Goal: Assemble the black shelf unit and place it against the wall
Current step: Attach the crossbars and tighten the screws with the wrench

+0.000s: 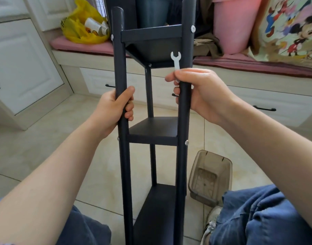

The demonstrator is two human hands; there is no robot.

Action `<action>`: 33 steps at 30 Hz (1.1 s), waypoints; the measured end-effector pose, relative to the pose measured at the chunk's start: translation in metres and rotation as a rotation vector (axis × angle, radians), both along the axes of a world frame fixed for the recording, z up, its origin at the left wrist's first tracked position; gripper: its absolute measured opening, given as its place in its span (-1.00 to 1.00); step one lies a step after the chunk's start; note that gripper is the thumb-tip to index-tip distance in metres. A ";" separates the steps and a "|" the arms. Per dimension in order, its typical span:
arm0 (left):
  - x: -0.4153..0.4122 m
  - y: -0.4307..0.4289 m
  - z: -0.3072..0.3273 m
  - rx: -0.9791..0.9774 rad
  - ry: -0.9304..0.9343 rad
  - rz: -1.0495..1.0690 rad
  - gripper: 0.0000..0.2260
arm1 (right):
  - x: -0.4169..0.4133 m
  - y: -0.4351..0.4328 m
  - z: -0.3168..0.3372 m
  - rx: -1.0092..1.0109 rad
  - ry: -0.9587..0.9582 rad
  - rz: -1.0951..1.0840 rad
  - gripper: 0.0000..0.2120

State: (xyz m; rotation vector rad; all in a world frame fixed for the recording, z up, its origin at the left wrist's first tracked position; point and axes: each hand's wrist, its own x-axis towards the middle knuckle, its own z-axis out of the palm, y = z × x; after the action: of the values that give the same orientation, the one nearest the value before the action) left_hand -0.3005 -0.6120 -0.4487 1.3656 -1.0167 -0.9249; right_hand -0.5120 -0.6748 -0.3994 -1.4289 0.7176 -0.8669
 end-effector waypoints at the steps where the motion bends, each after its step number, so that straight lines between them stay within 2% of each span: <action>1: 0.002 0.000 0.000 -0.011 -0.029 0.027 -0.77 | 0.003 0.000 0.003 -0.004 -0.012 -0.003 -0.81; 5: 0.005 0.001 0.000 -0.038 -0.181 0.131 -0.80 | 0.010 0.001 0.015 -0.048 -0.056 -0.001 -0.81; 8: 0.009 0.001 0.001 -0.027 -0.299 0.215 -0.86 | 0.016 0.003 0.020 -0.126 0.001 0.009 -0.83; 10: 0.011 0.004 0.000 -0.030 -0.474 0.332 -0.77 | 0.020 0.003 0.020 -0.149 0.022 0.039 -0.78; 12: 0.009 0.012 0.000 -0.147 -0.684 0.455 -0.63 | 0.024 0.004 0.020 -0.163 0.047 0.064 -0.71; 14: 0.004 0.021 0.004 -0.293 -0.823 0.445 -0.66 | 0.027 0.004 0.021 -0.176 0.069 0.075 -0.74; 15: 0.001 0.024 0.006 -0.316 -0.797 0.361 -0.73 | 0.029 0.004 0.021 -0.182 0.073 0.079 -0.78; 17: -0.009 0.029 0.012 -0.199 -0.539 0.073 -0.89 | 0.033 0.004 0.020 -0.188 0.075 0.084 -0.83; 19: -0.022 0.032 0.012 -0.053 -0.295 -0.156 -0.90 | 0.037 0.005 0.019 -0.192 0.072 0.087 -0.84; 23: -0.040 0.032 0.010 0.006 0.033 -0.189 -0.87 | 0.045 0.008 0.020 -0.235 0.115 0.101 -0.84; 24: -0.043 0.031 0.011 0.005 0.057 -0.172 -0.87 | 0.048 0.009 0.020 -0.247 0.130 0.104 -0.84; 28: -0.045 0.027 0.007 -0.012 -0.042 -0.053 -0.90 | 0.055 0.013 0.021 -0.295 0.186 0.094 -0.84; 33: -0.050 0.024 0.005 -0.007 0.043 -0.028 -0.79 | 0.053 0.019 0.022 -0.345 0.230 0.071 -0.84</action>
State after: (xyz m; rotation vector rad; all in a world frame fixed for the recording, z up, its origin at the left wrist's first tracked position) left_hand -0.3509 -0.5879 -0.4436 1.3234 -1.0078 -0.9662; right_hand -0.4591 -0.6553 -0.3777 -1.8734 0.7066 -0.8047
